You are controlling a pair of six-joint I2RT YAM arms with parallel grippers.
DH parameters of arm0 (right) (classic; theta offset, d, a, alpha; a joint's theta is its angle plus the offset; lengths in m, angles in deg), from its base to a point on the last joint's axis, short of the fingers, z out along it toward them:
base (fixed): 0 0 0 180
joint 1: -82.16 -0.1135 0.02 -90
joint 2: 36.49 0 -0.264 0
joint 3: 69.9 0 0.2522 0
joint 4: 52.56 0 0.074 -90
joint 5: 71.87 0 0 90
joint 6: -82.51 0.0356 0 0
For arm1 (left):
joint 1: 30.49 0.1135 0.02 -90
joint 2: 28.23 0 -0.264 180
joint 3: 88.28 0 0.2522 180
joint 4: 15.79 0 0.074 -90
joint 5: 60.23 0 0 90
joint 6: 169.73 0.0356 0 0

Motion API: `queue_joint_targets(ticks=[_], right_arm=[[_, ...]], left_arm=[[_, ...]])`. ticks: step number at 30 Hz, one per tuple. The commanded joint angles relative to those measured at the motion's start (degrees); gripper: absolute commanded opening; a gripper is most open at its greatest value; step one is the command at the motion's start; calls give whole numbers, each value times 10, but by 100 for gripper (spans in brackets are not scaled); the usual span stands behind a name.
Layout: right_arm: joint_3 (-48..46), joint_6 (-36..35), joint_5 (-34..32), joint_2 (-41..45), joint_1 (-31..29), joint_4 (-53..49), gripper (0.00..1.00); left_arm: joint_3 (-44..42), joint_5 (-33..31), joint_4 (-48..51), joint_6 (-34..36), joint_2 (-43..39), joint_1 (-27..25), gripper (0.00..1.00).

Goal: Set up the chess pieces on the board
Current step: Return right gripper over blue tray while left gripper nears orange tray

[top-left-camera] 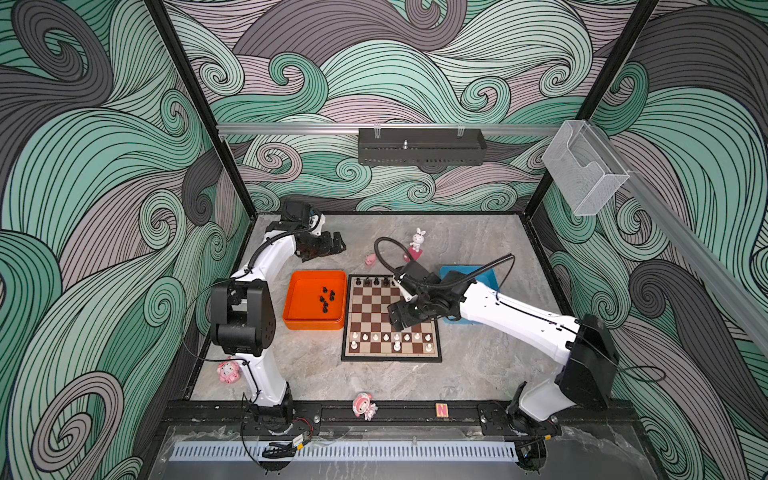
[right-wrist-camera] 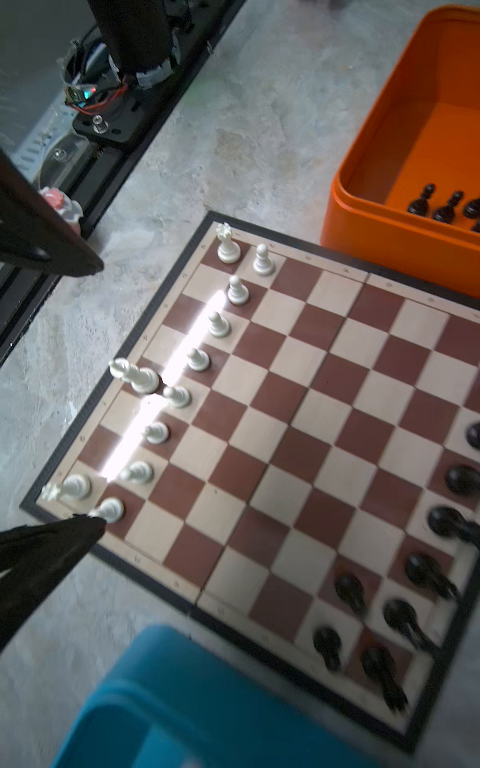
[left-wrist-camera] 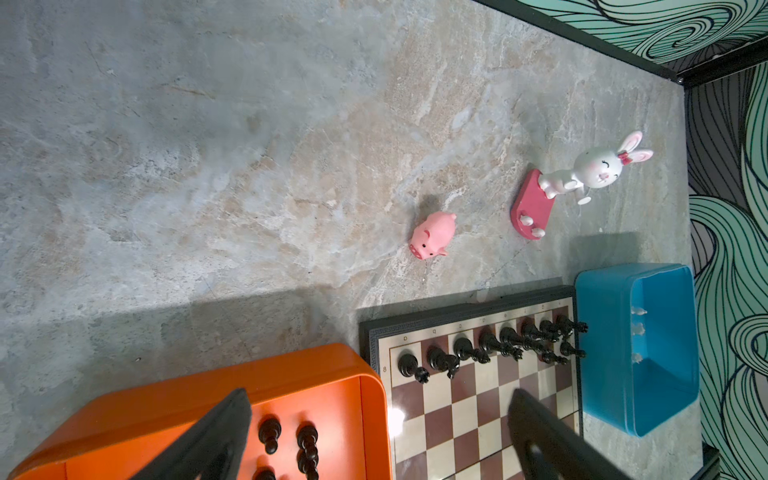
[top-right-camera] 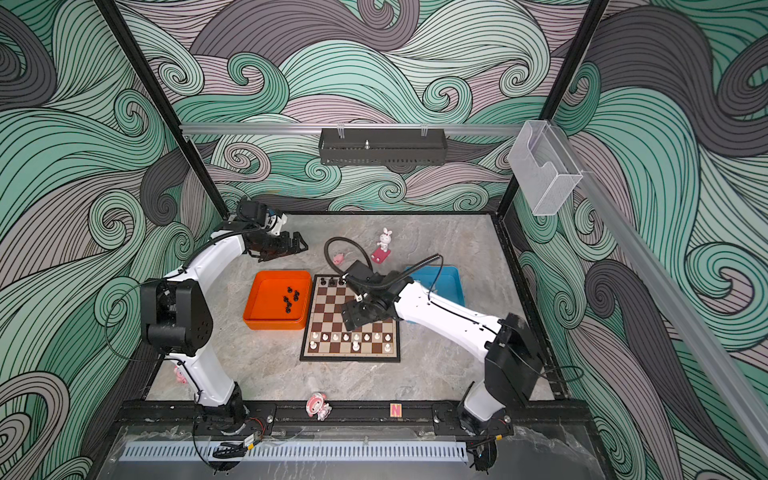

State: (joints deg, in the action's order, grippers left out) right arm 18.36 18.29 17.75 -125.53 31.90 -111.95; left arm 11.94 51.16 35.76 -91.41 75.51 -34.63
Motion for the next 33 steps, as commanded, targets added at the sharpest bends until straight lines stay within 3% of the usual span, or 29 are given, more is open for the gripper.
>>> queue_joint_targets(ticks=[1, 7, 18, 25, 33], right_arm=[[21, -14, -60, 25, 54, -10, 99], [45, -42, -73, 26, 161, -8, 99], [15, -96, 27, -11, 353, 4, 97], [12, -77, 34, -50, 420, -17, 83], [-16, -59, 49, -78, 430, -13, 58]], left_arm=[[11, -12, 13, -4, 0, 3, 99], [25, -64, 40, 19, -1, -27, 99], [78, -125, 107, 44, 20, -128, 99], [106, -81, 118, 69, 45, -206, 99], [123, -62, 124, 69, 55, -225, 99]])
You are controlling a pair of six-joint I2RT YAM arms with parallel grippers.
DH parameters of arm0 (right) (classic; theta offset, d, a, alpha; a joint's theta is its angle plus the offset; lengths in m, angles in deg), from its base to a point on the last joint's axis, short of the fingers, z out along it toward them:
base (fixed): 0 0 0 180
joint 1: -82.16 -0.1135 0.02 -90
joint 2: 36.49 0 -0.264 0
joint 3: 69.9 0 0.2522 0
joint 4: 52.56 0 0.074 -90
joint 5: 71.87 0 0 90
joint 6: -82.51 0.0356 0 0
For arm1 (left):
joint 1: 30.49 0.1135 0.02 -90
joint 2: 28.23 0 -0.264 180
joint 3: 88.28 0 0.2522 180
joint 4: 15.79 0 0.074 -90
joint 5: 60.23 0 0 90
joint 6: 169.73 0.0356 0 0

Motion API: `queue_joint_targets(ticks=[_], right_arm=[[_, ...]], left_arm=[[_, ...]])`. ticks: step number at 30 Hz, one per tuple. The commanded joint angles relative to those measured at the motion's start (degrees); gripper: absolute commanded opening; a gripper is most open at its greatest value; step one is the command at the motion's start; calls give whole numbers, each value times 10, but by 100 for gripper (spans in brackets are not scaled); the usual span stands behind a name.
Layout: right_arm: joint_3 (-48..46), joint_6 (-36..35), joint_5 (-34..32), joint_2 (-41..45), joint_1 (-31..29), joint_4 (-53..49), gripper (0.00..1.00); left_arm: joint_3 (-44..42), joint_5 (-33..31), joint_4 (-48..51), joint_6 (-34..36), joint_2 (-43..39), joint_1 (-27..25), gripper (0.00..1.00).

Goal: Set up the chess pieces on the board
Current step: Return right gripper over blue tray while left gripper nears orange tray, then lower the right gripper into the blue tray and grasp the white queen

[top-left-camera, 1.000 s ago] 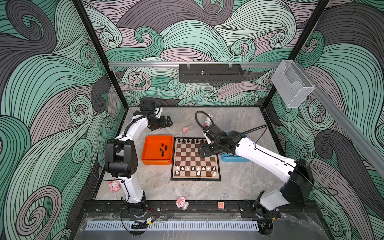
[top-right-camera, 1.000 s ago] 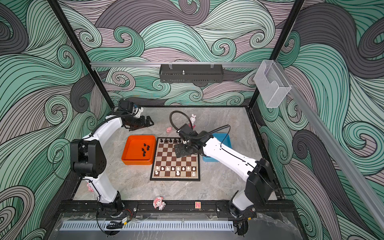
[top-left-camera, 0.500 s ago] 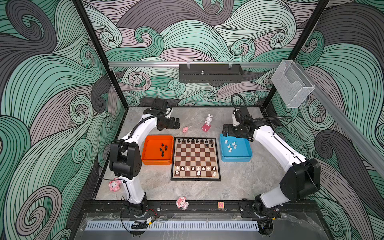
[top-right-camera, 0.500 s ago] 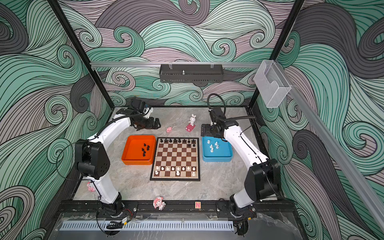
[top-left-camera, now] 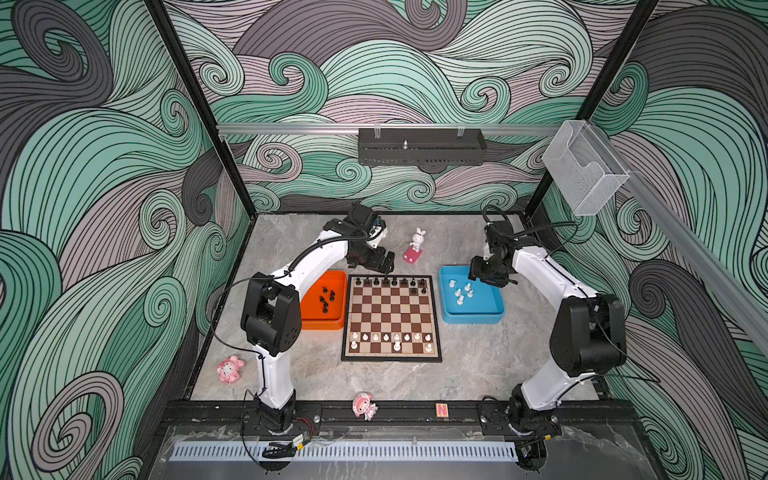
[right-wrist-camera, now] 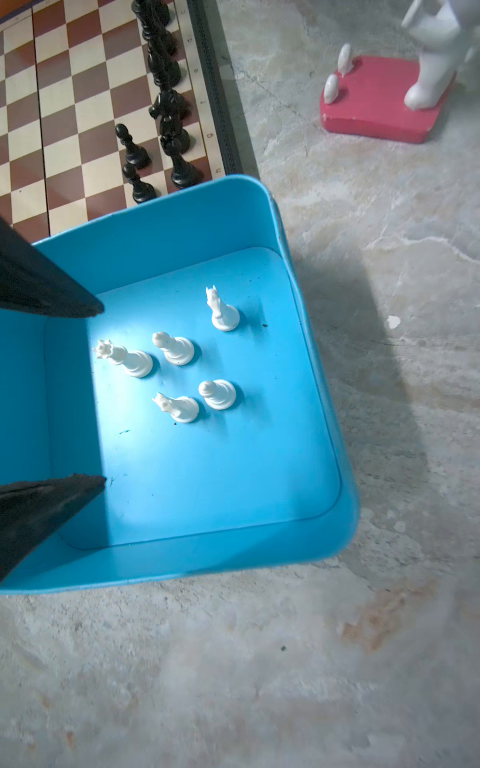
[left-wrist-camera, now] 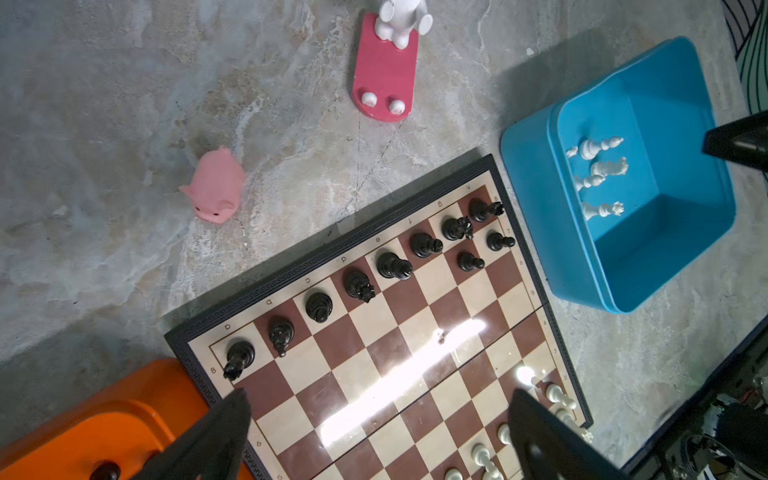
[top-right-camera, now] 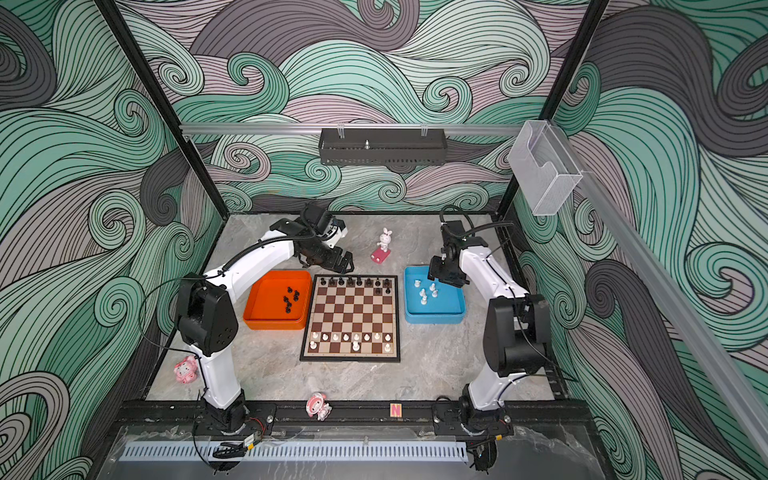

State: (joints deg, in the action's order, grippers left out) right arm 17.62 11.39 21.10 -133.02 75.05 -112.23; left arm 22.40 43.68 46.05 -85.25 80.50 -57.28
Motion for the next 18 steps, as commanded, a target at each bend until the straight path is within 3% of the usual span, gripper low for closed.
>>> queue_joint_targets(ticks=[1, 18], right_arm=[[-11, 9, 21, -4, -3, -8, 55], [-24, -24, 13, -51, -61, -4, 47]], left_arm=[[18, 13, 21, 8, 4, 2, 99], [6, 19, 14, 11, 6, 2, 99]])
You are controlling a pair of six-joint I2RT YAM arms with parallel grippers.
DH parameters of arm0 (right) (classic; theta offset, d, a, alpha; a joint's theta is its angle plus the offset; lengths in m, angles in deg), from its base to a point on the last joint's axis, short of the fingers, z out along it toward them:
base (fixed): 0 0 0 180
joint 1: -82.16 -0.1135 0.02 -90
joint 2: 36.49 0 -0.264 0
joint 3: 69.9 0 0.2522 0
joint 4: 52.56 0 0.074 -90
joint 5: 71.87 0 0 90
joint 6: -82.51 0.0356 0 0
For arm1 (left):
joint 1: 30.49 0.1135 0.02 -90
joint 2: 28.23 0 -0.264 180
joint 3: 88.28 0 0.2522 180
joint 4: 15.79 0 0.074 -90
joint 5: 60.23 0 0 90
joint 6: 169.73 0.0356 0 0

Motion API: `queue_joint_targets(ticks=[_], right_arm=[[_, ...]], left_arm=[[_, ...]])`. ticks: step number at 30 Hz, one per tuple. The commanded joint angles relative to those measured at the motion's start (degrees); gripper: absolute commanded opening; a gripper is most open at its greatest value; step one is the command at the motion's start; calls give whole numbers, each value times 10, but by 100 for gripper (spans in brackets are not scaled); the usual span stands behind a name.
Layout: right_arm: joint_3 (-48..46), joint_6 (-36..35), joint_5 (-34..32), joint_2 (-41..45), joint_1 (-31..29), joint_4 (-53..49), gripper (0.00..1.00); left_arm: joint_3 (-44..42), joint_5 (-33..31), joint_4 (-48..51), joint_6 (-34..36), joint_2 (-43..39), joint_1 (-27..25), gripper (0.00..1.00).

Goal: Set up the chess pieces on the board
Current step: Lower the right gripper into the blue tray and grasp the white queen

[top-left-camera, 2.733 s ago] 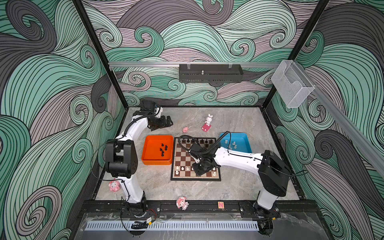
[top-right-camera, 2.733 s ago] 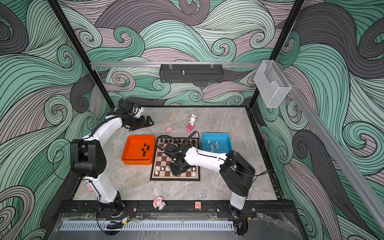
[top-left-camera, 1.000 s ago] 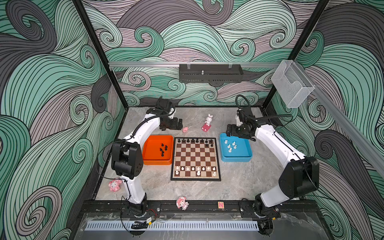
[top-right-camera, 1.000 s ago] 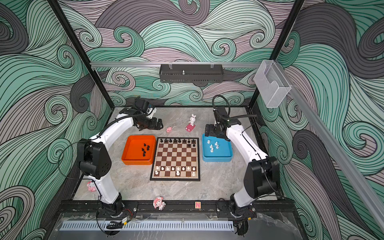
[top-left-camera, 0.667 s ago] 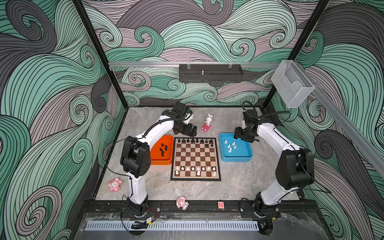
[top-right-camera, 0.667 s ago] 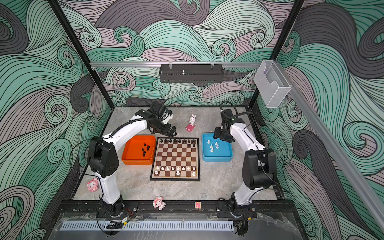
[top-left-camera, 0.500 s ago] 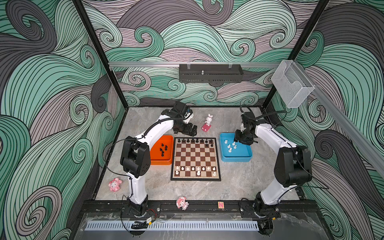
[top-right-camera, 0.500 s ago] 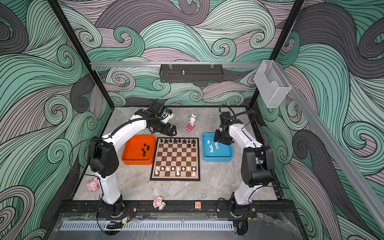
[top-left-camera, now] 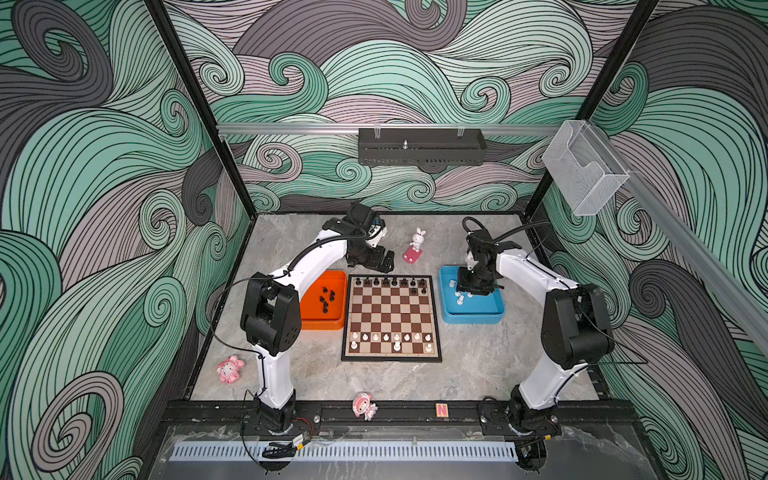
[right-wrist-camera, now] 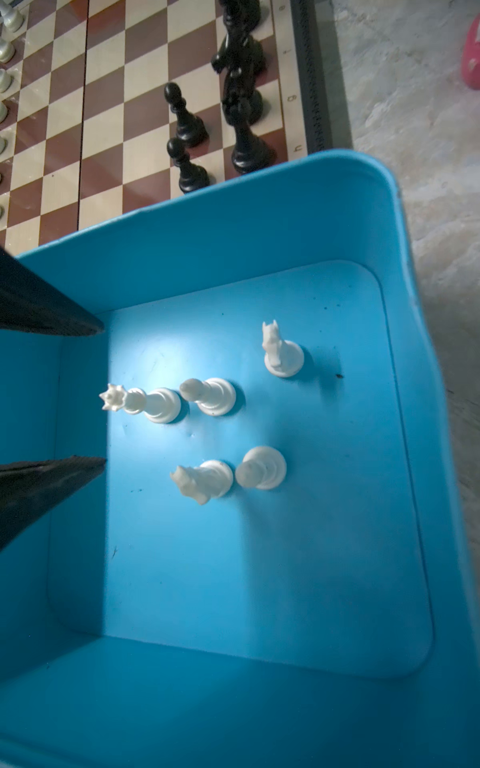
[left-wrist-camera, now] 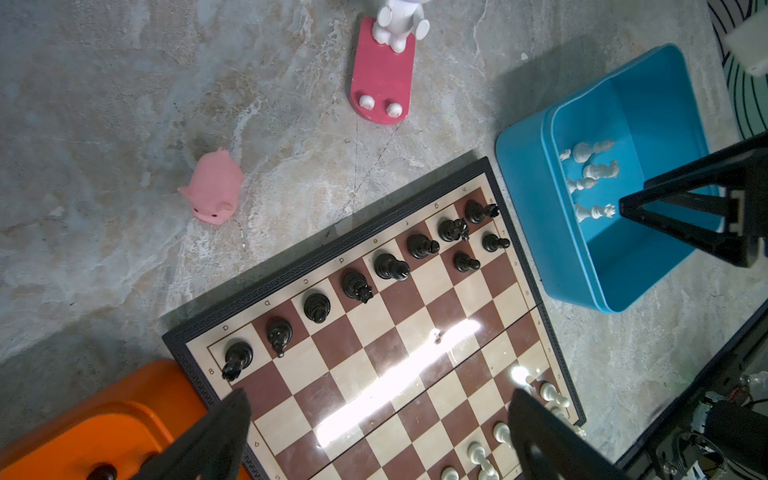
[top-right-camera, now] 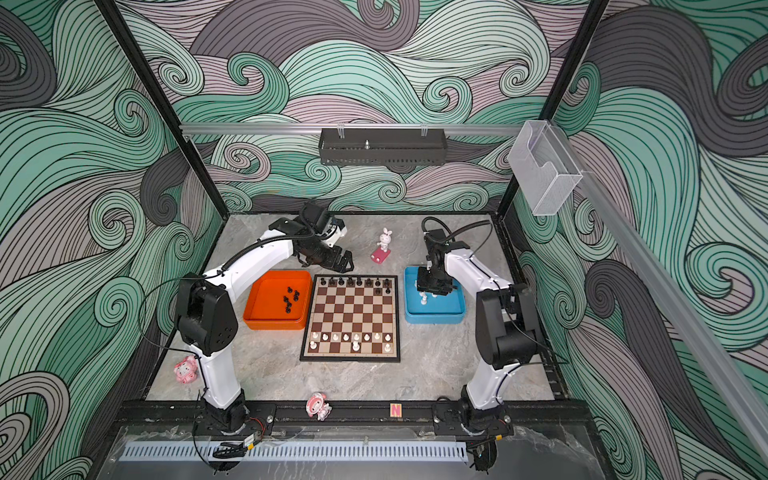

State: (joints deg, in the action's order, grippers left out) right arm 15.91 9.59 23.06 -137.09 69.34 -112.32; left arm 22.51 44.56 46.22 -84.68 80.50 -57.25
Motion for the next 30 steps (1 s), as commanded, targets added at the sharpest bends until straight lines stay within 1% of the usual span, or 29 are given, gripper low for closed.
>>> queue_joint_targets(ticks=[1, 22, 30], right_arm=[[-7, -6, -6, -14, -4, -3, 46], [3, -18, -19, -55, -5, -5, 36], [16, -21, -12, -72, -5, -4, 34]], left_arm=[[5, 10, 12, 6, 6, 2, 99], [5, 12, 12, 10, 13, 2, 99], [5, 9, 13, 10, 14, 2, 99]])
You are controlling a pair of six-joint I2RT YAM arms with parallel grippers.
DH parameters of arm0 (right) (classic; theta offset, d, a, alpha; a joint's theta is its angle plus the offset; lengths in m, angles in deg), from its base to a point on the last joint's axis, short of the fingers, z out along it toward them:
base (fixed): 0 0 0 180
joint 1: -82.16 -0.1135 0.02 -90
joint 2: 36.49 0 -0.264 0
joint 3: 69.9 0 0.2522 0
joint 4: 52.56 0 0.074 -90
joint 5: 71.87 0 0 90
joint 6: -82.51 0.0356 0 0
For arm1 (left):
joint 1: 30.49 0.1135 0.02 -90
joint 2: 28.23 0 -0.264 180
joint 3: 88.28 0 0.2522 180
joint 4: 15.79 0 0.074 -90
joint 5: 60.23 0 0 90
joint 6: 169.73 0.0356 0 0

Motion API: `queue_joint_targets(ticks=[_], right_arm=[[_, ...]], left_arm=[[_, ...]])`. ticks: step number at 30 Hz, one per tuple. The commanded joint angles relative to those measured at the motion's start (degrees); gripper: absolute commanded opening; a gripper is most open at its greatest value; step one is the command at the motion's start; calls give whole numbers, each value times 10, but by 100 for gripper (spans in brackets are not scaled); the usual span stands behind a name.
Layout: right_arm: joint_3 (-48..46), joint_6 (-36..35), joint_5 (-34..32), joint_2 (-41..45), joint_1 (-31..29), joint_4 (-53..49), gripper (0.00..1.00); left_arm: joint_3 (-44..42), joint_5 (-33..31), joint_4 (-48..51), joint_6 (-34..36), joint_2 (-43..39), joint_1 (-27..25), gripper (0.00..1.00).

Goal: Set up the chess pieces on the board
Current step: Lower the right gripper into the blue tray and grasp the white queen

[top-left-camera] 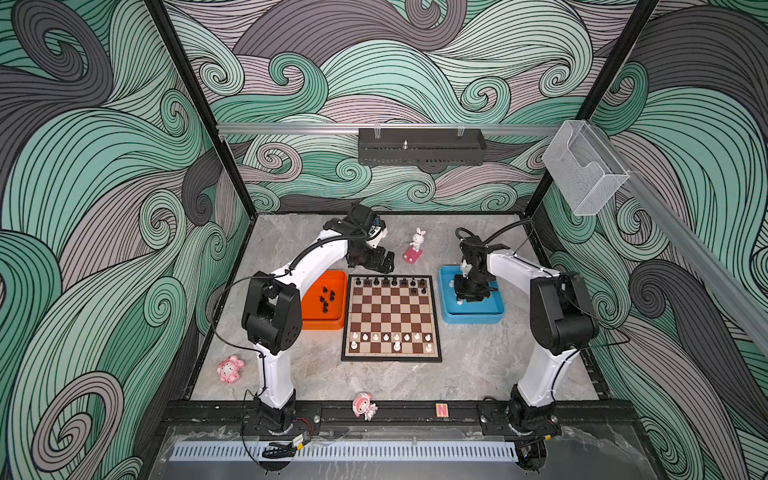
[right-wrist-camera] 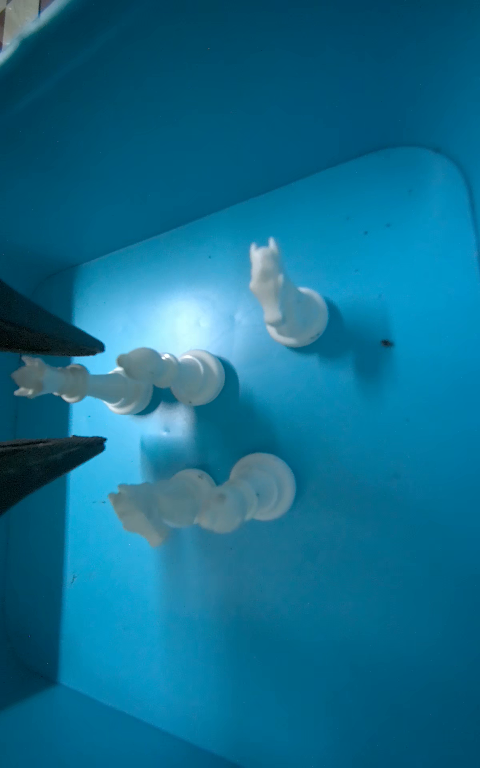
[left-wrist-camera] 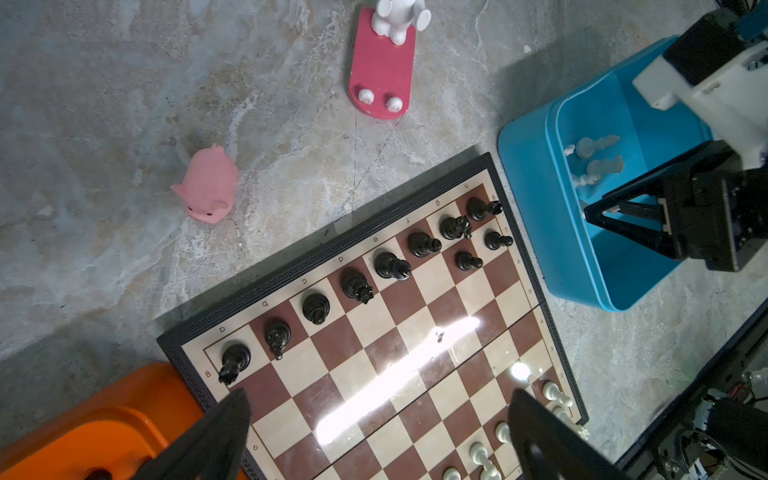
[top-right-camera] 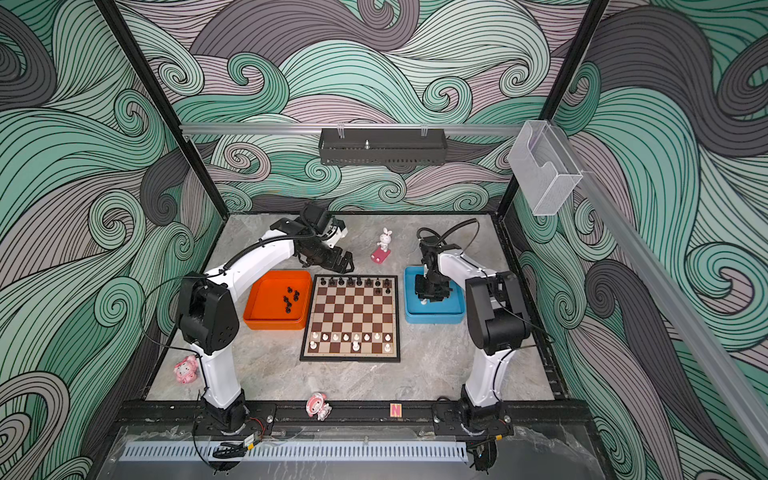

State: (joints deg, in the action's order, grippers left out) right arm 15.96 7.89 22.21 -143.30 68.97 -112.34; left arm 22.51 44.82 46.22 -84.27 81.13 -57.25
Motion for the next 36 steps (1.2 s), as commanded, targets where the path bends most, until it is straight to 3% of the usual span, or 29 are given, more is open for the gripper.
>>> queue_joint_targets(ticks=[1, 22, 36], right_arm=[[17, -4, -3, -11, -2, -4, 33], [26, -8, 7, -27, -5, -7, 24], [47, -14, -10, 15, -15, -40, 15]], left_arm=[[5, 7, 12, 6, 9, 2, 99], [6, 7, 11, 6, 14, 3, 99], [0, -4, 12, 5, 6, 3, 99]])
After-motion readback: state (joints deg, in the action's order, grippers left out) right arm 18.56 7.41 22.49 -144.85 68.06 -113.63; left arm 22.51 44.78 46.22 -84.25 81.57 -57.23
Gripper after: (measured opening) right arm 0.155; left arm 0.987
